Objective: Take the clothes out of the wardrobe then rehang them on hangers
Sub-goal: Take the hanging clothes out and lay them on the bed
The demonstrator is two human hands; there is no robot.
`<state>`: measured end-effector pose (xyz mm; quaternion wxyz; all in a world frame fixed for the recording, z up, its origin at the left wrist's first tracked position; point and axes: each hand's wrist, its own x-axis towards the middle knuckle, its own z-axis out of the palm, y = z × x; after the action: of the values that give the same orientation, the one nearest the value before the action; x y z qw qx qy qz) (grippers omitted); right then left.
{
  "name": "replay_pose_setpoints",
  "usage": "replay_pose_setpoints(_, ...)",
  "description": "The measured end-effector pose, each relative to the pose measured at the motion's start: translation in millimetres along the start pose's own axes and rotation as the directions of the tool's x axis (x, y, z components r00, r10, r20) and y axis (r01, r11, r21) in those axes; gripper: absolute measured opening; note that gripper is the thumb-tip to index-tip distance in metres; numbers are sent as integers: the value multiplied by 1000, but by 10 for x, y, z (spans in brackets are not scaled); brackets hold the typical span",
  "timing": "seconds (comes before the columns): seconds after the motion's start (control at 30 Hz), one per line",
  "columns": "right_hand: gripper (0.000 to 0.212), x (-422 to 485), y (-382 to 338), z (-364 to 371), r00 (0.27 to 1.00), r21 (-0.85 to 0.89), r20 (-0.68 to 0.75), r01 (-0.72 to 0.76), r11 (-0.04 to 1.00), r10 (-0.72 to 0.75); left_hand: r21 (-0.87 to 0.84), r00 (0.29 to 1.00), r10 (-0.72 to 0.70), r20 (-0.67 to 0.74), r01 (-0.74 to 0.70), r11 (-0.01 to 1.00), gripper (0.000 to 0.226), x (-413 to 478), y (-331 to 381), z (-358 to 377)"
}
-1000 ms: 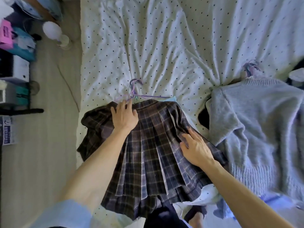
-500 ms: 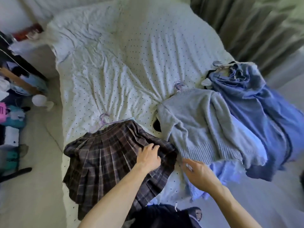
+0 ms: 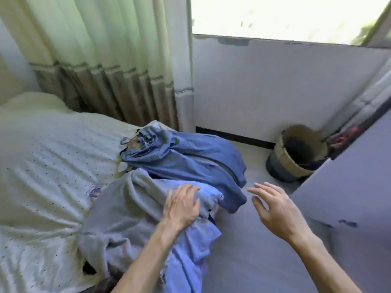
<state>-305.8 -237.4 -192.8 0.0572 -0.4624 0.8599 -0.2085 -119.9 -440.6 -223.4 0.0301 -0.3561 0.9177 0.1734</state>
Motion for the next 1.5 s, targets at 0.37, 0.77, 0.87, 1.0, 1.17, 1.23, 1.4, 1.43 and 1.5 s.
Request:
replay_pose_setpoints(0.37,28,-377,1235,-1066,797,109,-363,-478,871,483,52,816,578,-12,-577,815,46,1447,2150,-264)
replay_pose_setpoints(0.77,26,-1290,1497,-1841,252,194,-682,-842,503,686,38,314,940,134,-949,312,45,2002,4421,-118)
replay_pose_setpoints(0.87,28,-1581,1449,-1899,99,251,-701,-893,374,707,22,167,970,175,-986,166,46,1865,4898,-11)
replay_pose_setpoints(1.0,28,-1904,1467,-2063,-42,280,-762,-921,271,647,-86,6,977,214,-996,25,46,1538,5420,143)
replay_pose_setpoints(1.17,30,-2227,1652,-2365,-182,344,-795,-921,183,579,-146,-133,955,265,-984,-97,48,1184,6021,407)
replay_pose_setpoints(1.23,32,-2367,1788,-2536,-221,362,-816,-916,174,535,-174,-173,949,265,-976,-130,48,1029,6301,520)
replay_pose_setpoints(1.4,32,-2775,2164,-3151,-294,371,-883,-915,158,367,-235,-258,932,256,-951,-199,47,559,7056,696)
replay_pose_setpoints(1.43,32,-2866,2248,-3301,-298,359,-901,-920,157,314,-242,-274,930,245,-946,-215,47,462,7223,720)
replay_pose_setpoints(1.5,32,-3056,2426,-3624,-307,340,-927,-930,140,214,-253,-300,928,220,-937,-243,47,265,7552,774)
